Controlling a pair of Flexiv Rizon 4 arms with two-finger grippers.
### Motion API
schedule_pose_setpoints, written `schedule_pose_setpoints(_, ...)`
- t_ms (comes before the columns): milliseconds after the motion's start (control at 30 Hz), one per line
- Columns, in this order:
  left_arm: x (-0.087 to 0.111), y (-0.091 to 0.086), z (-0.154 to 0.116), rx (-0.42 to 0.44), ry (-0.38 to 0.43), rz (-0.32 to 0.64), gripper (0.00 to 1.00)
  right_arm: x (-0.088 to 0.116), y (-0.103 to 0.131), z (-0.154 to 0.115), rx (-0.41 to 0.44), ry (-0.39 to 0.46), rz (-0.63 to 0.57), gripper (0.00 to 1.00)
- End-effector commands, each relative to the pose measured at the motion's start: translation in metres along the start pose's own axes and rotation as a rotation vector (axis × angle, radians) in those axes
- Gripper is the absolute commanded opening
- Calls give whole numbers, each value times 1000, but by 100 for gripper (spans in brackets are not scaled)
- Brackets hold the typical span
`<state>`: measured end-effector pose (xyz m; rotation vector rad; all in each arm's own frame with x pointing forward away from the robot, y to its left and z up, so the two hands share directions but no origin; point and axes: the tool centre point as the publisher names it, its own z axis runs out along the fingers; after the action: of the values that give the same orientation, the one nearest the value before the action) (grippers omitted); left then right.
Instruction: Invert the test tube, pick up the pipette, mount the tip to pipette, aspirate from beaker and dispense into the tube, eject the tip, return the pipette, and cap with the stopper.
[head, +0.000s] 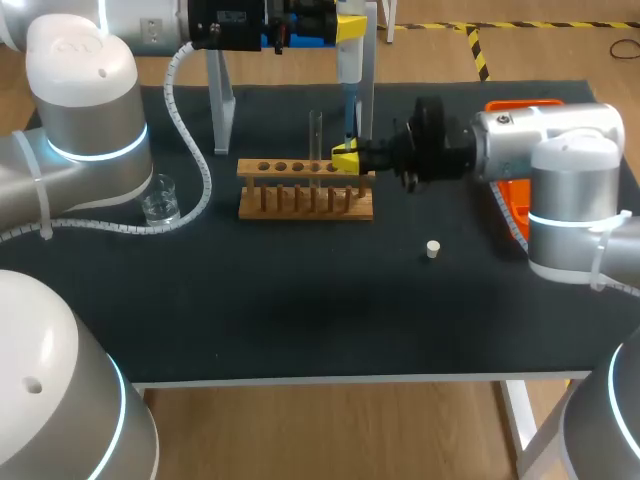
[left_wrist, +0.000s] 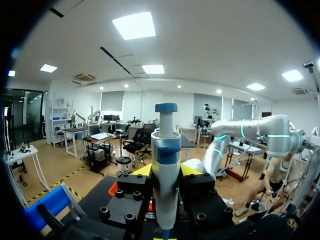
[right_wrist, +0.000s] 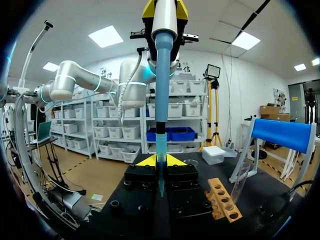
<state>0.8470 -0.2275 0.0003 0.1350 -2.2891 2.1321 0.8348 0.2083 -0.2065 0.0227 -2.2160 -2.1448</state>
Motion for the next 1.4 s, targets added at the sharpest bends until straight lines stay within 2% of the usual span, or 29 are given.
schedule_pose_setpoints(33, 0, 0, 0, -4, 2, -1, 0, 1, 2, -3, 2, -2, 1, 0)
schedule_pose_setpoints(1400, 0, 0, 0, -4, 2, -1, 0, 1, 1, -8, 3, -4, -2, 0)
